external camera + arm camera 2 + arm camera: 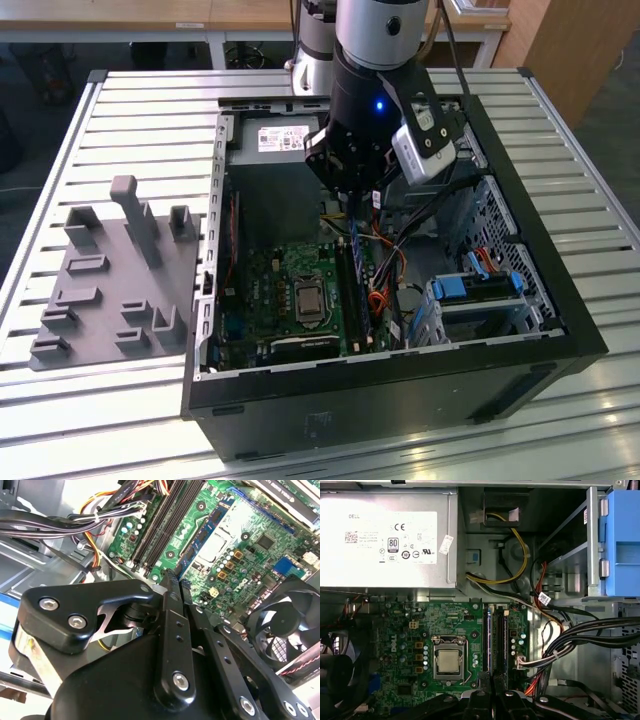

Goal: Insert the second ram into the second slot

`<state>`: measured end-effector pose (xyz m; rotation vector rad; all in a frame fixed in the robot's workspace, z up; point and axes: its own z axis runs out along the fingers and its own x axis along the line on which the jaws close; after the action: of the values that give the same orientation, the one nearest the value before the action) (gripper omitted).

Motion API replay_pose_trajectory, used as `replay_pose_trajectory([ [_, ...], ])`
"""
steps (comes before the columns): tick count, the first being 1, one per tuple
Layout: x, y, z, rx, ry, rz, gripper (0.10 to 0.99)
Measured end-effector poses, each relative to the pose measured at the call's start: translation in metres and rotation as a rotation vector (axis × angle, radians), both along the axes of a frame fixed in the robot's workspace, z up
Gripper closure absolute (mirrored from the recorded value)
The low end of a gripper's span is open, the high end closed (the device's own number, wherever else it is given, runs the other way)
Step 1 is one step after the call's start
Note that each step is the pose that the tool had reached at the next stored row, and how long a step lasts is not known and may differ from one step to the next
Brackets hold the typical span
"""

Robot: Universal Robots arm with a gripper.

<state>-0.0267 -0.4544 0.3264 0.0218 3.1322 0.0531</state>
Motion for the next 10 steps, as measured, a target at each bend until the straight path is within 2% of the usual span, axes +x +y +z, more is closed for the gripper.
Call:
replay_pose_trajectory([
  [10,0.0000,-0.0004,-0.0050,0.000,0.0003,0.000,0.949],
])
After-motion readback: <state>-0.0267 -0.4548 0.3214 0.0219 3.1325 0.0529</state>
